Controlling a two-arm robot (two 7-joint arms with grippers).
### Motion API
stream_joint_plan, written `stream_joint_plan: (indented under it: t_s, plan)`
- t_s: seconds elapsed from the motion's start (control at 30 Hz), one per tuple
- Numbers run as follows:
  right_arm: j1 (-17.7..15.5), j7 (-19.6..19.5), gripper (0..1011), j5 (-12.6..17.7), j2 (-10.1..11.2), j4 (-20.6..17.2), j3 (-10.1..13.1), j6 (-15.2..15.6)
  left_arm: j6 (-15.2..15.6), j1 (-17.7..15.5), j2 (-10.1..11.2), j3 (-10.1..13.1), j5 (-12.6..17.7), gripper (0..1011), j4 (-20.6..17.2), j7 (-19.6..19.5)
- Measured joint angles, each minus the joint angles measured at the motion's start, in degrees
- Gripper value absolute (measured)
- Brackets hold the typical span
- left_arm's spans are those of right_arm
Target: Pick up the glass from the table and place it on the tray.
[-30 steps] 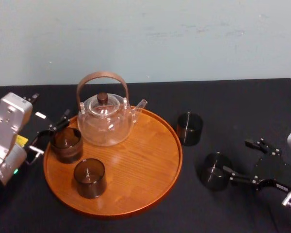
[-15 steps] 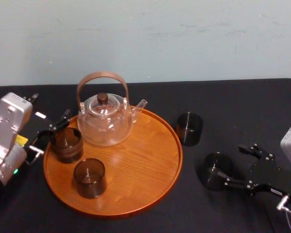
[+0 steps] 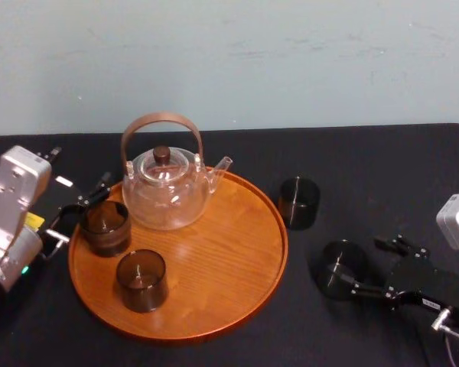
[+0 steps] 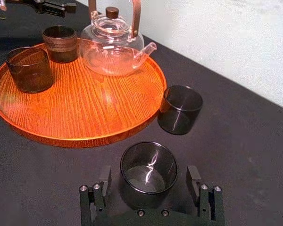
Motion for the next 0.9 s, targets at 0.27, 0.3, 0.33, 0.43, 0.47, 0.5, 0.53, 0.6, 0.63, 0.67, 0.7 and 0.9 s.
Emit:
stream_joint_plan:
  t_s: [0.27,0.3,0.33,0.43,0.47,0.5,0.53,0.6,0.63,0.67,0.7,0.9]
  plan:
    - [1.23,0.79,1010,1.34,-0.4,0.66,-0.51,2.91,0.0,0.0,0.0,0.0,0.0,1001,0.0,0.0]
    - [1.53,0.87,1009,1.43,-0.4,0.83,-0.73,3.36,0.0,0.0,0.0,0.0,0.0,1001,0.0,0.0]
    - [1.72,0.88,1010,1.49,-0.4,0.94,-0.86,3.6,0.0,0.0,0.0,0.0,0.0,1001,0.0,0.0]
    - [2.45,0.9,1010,1.67,-0.47,1.41,-1.32,4.65,0.0,0.0,0.0,0.0,0.0,1001,0.0,0.0]
    - [2.63,0.9,1010,1.71,-0.5,1.55,-1.44,4.84,0.0,0.0,0.0,0.0,0.0,1001,0.0,0.0]
    - [2.77,0.9,1010,1.75,-0.52,1.64,-1.52,4.99,0.0,0.0,0.0,0.0,0.0,1001,0.0,0.0]
    - [3.08,0.9,1010,1.82,-0.59,1.9,-1.75,5.33,0.0,0.0,0.0,0.0,0.0,1001,0.0,0.0]
    - [3.41,0.88,1009,1.87,-0.67,2.15,-2.0,5.61,0.0,0.0,0.0,0.0,0.0,1001,0.0,0.0]
    - [3.8,0.86,1010,1.91,-0.77,2.44,-2.25,5.85,0.0,0.0,0.0,0.0,0.0,1001,0.0,0.0]
    - [4.0,0.86,1010,1.92,-0.81,2.58,-2.38,5.97,0.0,0.0,0.0,0.0,0.0,1001,0.0,0.0]
    - [4.37,0.83,1010,1.93,-0.94,2.89,-2.67,6.18,0.0,0.0,0.0,0.0,0.0,1001,0.0,0.0]
    - [5.81,0.74,1009,1.9,-1.4,4.15,-3.66,6.68,0.0,0.0,0.0,0.0,0.0,1002,0.0,0.0]
